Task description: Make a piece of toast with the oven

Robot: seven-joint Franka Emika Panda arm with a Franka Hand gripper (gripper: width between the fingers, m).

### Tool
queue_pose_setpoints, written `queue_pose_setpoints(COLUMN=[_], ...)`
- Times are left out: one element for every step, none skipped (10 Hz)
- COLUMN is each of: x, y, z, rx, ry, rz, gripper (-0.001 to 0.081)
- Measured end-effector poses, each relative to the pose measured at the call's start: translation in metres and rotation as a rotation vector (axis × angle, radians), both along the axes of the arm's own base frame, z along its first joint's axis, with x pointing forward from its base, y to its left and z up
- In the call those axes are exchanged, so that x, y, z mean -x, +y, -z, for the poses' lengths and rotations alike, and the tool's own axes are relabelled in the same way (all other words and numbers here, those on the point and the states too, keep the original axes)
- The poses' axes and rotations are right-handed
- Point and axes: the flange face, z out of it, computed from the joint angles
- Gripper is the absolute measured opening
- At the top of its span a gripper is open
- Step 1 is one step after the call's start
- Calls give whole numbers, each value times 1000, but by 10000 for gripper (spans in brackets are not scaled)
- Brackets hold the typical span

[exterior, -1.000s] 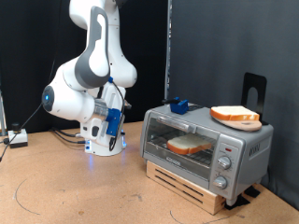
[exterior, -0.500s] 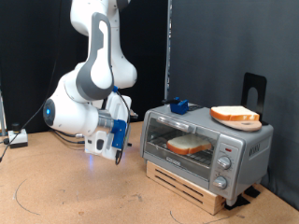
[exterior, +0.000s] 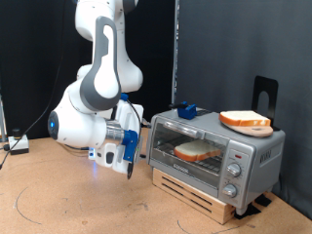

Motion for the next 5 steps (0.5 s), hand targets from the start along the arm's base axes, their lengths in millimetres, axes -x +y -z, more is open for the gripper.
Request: queue_pose_setpoints(x=[-13, -25, -39, -55, -62], y=[3, 7, 9, 12, 16], z=[2, 5, 9, 14, 16], rx=[-5, -3, 29, 74, 108], ry=[7, 32, 32, -1, -21], rz=[18, 47, 84, 160, 203], gripper=[809, 809, 809, 809, 809])
